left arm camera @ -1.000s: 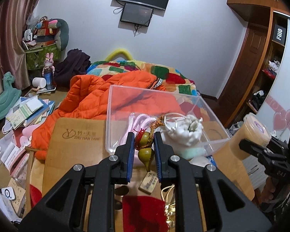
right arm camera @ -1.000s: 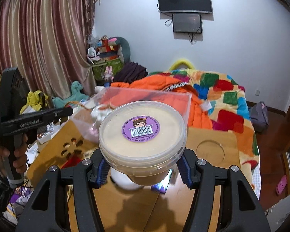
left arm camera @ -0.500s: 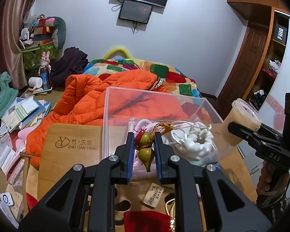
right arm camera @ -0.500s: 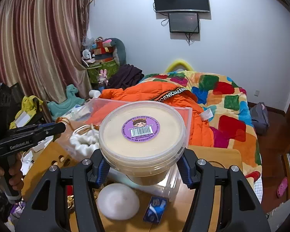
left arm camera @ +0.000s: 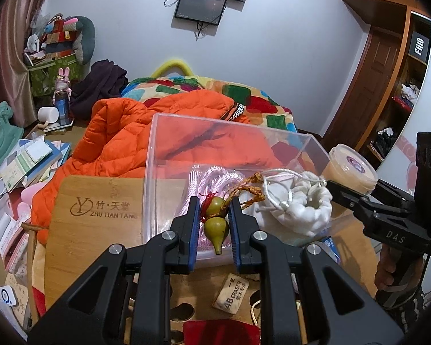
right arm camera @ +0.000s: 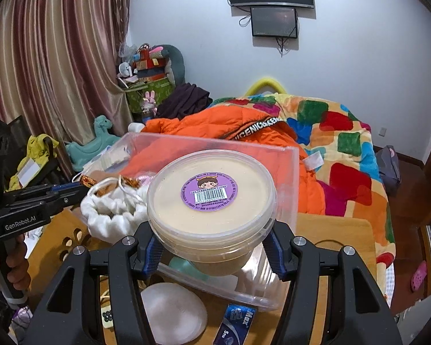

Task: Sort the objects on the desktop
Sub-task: 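Carry the gourd pendant with the left tool while the right tool carries the tub to the bin, then lower the gourd pendant into the bin and open the left tool while the right tool releases the tub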

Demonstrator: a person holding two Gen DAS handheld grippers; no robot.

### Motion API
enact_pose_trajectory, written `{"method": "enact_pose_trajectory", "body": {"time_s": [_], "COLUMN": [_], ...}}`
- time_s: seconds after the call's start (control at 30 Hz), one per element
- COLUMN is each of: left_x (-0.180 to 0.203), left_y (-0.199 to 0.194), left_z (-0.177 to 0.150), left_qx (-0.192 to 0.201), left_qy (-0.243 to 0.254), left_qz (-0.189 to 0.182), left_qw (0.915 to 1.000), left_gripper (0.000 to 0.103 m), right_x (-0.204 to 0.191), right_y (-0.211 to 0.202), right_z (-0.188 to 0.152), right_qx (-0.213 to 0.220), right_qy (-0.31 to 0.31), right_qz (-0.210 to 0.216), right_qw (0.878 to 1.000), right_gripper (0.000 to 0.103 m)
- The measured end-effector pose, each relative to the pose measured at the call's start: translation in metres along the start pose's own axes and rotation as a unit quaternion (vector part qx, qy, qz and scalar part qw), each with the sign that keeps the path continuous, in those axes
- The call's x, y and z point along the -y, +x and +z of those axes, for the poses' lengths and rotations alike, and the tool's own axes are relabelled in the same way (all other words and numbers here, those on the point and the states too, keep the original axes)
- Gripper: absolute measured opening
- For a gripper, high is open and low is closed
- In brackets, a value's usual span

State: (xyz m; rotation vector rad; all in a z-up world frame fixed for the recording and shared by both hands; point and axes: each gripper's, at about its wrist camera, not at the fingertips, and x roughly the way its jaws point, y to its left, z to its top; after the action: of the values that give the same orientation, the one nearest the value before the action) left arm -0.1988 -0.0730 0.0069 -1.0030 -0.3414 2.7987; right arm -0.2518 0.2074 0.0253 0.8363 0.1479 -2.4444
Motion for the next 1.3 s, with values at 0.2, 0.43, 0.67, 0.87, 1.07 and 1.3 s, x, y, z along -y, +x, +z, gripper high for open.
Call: {"method": "enact_pose_trajectory", "body": {"time_s": [0.2,0.43,0.67,0.87,1.07,1.3], "left_x": [0.003,0.006,0.009,0.012,0.02,0.028], "left_y": [0.001,-0.001,-0.005,-0.011,-0.032,-0.055], "left_z": [-0.002,-0.004,-0.006,-0.008,-0.013,-0.023], "left_qx": [-0.001,-0.002,-0.001,-0.001,0.017,0.033], "left_qy": [0.004,0.009,0.013,0.014,0.026,0.04], "left_qz": [0.002,0.004,0.003,0.0,0.005,0.013], "left_qw": [1.0,0.9999,0.9999,0.9999,0.9995,0.9986], "left_gripper": [0.018,0.018,0.018,0.023,0.039,0.061], "right_x": [-0.001,-0.008,-0.005,-0.009,-0.018,-0.024], "right_y": [0.003,0.004,-0.001,-0.018,-0.045,-0.067], "right_z": [-0.009,-0.014,-0.014,-0.017,-0.019,-0.027], "right_qx": [-0.014,-0.025,-0.03,-0.013,0.017,0.037], "right_qy": [-0.006,-0.021,-0.005,-0.014,-0.027,-0.028], "right_qz": [-0.009,-0.021,-0.004,-0.014,-0.027,-0.031], "right_qw": [1.0,0.999,1.0,1.0,0.999,0.998], "right_gripper": [0.056,0.058,0.058,0.059,0.068,0.081]}}
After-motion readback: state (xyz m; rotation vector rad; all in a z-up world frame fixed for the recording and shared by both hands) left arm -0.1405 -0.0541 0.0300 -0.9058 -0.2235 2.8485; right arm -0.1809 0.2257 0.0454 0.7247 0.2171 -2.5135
